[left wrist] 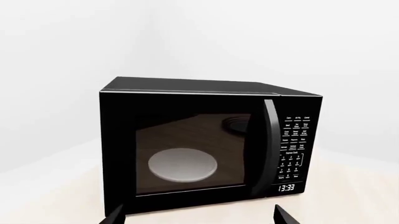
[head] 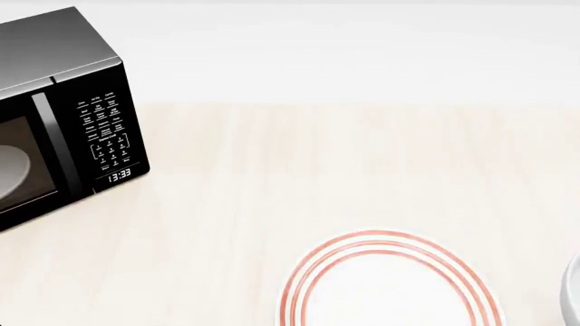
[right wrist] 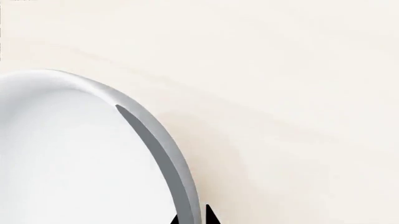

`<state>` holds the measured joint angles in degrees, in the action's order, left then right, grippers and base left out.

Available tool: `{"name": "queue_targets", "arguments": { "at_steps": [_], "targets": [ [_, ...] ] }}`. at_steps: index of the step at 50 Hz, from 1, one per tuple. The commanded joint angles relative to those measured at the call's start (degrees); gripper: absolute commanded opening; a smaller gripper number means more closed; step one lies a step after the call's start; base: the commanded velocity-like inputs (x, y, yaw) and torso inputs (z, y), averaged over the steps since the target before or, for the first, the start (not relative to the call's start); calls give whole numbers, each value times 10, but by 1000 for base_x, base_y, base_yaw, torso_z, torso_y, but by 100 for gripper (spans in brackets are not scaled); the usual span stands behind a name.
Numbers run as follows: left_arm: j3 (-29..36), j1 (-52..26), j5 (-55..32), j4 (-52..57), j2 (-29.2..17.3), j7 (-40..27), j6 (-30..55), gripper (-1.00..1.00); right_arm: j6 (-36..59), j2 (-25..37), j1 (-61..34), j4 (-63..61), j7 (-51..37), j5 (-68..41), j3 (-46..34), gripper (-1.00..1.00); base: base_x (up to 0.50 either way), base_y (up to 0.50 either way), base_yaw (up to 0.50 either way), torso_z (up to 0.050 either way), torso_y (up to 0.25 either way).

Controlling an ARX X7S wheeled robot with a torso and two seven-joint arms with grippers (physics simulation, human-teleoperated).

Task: Put the white bowl to the right of the plate.

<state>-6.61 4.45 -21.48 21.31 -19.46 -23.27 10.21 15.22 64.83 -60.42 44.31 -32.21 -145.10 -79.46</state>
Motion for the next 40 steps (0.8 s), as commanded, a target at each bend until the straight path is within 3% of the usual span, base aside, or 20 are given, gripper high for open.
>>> {"name": "queue_targets", "arguments": {
  "at_steps": [1, 15, 27, 40],
  "targets": [
    [3, 3, 3, -9, 2, 2, -12, 100, -17, 0, -9, -5, 6, 26, 10, 100, 0, 0, 0, 0, 0],
    [1, 3, -5, 5, -4, -5, 0, 100, -44, 23, -22, -60, -10, 52, 16, 100, 0, 0, 0, 1, 0],
    [1, 7, -3, -3, -2, -2, -14, 100, -183, 147, -85, -351, -197, 217, 41, 100, 0, 0, 0, 0, 1],
    [5, 21, -5, 14, -4, 0, -19, 100, -191, 164, -142, -601, -350, 422, 66, 100, 0, 0, 0, 0, 0]
  ]
}}
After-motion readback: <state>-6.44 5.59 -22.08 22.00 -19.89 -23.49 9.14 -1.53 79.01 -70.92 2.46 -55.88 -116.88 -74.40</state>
